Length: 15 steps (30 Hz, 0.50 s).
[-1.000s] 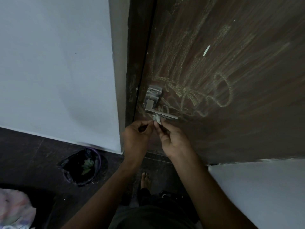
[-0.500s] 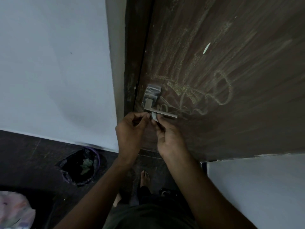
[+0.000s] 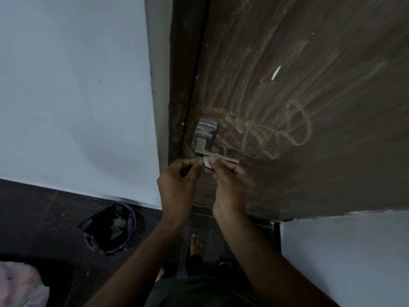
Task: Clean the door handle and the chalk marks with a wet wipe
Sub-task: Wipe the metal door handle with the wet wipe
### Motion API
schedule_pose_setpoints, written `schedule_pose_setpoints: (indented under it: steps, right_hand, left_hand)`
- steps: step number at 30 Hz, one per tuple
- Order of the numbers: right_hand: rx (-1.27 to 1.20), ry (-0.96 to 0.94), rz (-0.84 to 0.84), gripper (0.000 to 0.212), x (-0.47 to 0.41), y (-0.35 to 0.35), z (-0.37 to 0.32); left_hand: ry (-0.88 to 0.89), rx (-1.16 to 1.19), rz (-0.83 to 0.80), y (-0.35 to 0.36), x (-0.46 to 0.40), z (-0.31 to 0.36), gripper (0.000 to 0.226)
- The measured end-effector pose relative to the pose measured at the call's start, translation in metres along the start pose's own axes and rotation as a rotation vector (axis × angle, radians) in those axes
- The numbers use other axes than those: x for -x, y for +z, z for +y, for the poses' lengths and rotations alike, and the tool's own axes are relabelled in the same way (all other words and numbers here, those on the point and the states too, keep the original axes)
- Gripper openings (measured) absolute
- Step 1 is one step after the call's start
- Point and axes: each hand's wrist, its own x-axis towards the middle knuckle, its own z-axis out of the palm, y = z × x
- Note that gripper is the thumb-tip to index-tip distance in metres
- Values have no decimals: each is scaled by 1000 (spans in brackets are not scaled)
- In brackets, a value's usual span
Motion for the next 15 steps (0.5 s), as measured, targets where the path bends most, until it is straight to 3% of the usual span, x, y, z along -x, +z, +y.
schedule_pose_setpoints:
  steps: [3,10,15]
  right_hand:
    - [41,-9,16,7,-5,-3,6]
    - [116,-29,-136,14,6,31,20]
    - [315,-129,-158,12,1,16,11]
  left_hand:
    - [-24,7,47,-1,3,-2,6]
    - [-19,49,239,-13,1,3,12]
    - [33,-10,126,-5,3,9,24]
